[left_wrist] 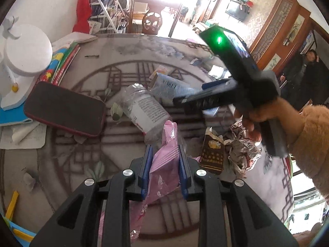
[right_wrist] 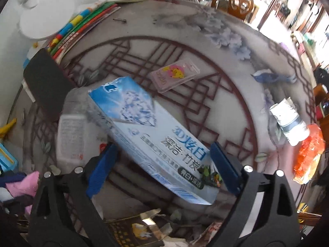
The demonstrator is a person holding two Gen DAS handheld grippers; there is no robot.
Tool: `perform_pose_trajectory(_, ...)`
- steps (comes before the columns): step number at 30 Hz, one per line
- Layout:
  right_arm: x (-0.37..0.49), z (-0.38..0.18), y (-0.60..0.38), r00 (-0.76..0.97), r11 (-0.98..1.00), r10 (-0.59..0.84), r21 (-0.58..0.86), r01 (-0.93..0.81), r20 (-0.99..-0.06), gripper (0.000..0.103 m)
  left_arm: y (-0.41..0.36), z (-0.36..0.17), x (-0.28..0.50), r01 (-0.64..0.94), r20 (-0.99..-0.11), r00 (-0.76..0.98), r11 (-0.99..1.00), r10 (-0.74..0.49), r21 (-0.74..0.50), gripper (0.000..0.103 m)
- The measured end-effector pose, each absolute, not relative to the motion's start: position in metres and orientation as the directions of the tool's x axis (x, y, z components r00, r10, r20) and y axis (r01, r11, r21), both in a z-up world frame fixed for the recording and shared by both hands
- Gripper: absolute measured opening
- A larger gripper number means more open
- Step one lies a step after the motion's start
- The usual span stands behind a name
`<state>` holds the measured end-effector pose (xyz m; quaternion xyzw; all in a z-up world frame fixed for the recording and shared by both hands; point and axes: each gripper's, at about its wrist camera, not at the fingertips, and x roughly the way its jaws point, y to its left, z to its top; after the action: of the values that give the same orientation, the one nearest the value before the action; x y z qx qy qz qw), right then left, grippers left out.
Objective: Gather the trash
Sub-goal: 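Grasp the pink wrapper with the left tool while the right tool grasps the toothpaste box, then carry the pink wrapper and toothpaste box toward the red bucket with both tools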
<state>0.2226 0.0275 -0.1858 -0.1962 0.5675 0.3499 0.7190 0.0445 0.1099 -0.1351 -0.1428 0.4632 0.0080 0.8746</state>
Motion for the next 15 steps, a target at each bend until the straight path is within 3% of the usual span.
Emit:
perform_pose_trajectory(3,0.228,-0.194,0.030,0.065,0.669,0.258,0.130,-0.732,-0.964,0.088,0.112,-0.139,0.044,-0.157,-0.821,0.560,0.960,-0.107,-0.232,0.021)
perform_pose_trajectory(4,0.228,-0.195,0.030,0.069,0.664,0.246,0.116,-0.739,-0.967,0.081,0.113,-0.140,0.043,-0.164,-0.824,0.557,0.959,-0.104,-0.232,0.021)
perform_pose_trajectory(5,0.225,-0.197,0.031,0.083,0.652,0.225,0.087,-0.753,-0.971,0.060,0.114,-0.141,0.043,-0.168,-0.825,0.556,0.958,-0.102,-0.232,0.021)
perform_pose_trajectory(6,0.222,-0.197,0.033,0.092,0.643,0.215,0.070,-0.763,-0.972,0.051,0.115,-0.141,0.043,-0.176,-0.826,0.554,0.957,-0.099,-0.232,0.021)
perform_pose_trajectory(8,0.213,-0.194,0.032,0.109,0.636,0.221,0.058,-0.769,-0.969,0.044,0.117,-0.141,0.042,-0.189,-0.826,0.555,0.953,-0.095,-0.237,0.021)
perform_pose_trajectory(15,0.184,-0.148,0.001,0.175,0.707,0.328,0.119,-0.697,-0.928,0.043,0.119,-0.130,0.035,-0.216,-0.814,0.578,0.951,-0.059,-0.222,0.021)
